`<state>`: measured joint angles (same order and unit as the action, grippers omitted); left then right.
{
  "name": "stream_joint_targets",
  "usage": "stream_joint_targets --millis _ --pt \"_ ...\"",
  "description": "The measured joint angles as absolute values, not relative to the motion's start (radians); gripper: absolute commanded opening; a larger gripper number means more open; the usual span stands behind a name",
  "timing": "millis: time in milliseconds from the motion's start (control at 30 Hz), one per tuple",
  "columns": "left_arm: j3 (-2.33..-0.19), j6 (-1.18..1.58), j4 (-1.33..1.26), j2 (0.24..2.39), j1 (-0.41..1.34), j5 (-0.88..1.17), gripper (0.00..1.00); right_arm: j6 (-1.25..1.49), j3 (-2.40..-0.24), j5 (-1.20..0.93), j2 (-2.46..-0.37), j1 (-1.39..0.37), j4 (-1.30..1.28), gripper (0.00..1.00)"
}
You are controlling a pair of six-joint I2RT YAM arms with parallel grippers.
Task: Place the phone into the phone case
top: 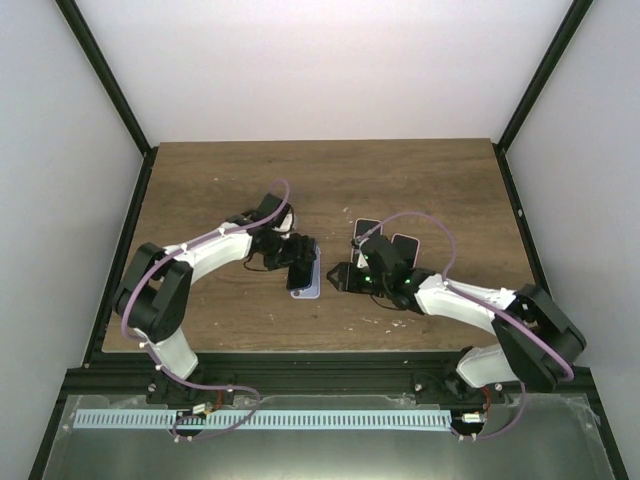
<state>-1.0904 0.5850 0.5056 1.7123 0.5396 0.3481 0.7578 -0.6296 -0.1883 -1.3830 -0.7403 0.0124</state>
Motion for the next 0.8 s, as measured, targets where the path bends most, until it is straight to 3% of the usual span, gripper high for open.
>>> stream_joint_targets --millis 167,333,800 --pt "-1.090 0.640 0.471 1.713 0.537 0.338 0.50 0.783 -0.578 -0.329 -1.328 -0.735 0.155 0.48" --pt "-1.089 0.681 0.440 1.713 0.537 0.343 0.49 0.830 -0.567 -0.410 -1.335 -0.736 0.242 0.39" --pt "-1.014 0.729 0.384 1.696 0.537 0.391 0.48 0.881 -0.674 -0.362 -1.489 -0.736 0.250 0.30"
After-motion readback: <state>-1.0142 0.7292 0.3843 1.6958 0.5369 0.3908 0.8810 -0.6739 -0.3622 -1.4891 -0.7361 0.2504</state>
